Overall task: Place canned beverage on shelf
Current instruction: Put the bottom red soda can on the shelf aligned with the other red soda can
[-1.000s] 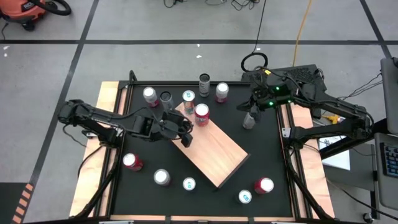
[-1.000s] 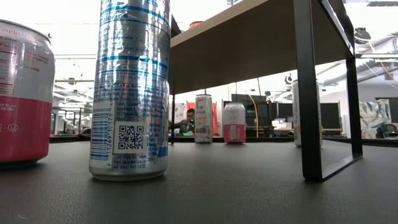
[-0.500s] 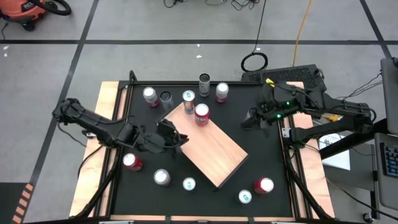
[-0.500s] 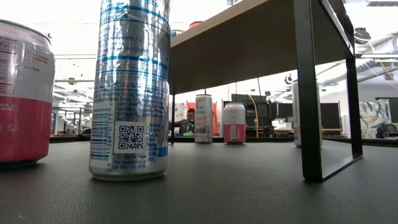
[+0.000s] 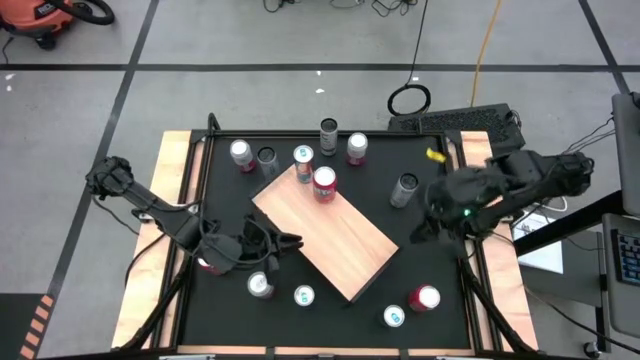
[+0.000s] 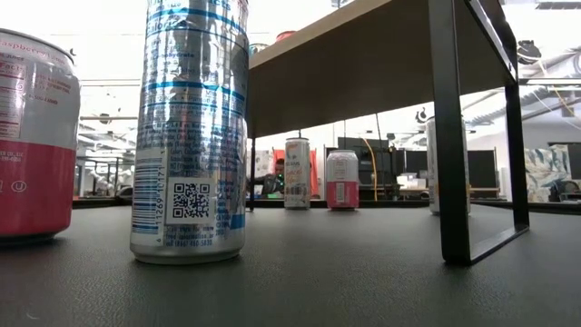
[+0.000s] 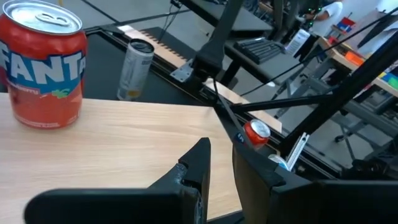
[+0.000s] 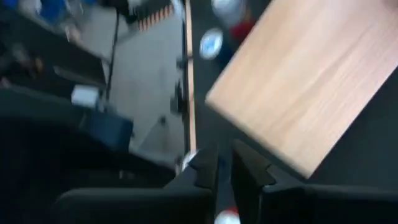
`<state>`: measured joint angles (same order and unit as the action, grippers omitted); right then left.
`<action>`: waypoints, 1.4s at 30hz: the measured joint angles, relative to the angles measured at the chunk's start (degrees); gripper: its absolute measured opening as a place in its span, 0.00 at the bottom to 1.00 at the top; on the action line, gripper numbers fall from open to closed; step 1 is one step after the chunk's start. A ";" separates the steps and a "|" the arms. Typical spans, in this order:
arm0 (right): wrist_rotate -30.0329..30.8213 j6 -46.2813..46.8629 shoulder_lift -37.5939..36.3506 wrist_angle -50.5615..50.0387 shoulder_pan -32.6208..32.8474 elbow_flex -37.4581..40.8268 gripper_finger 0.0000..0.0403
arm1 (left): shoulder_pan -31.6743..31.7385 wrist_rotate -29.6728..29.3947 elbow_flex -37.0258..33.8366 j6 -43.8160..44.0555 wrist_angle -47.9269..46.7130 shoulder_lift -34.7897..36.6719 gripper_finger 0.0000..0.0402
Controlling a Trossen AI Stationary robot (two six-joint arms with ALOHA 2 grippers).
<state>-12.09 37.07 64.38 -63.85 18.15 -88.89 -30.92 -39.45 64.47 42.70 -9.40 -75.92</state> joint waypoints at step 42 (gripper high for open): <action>6.12 1.28 10.21 5.24 27.04 23.87 0.84 | 0.02 -3.01 -0.02 -1.18 1.26 -0.02 0.17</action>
<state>-5.97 38.35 74.59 -58.60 45.19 -65.03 -30.89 -42.46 64.45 41.52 -8.14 -75.94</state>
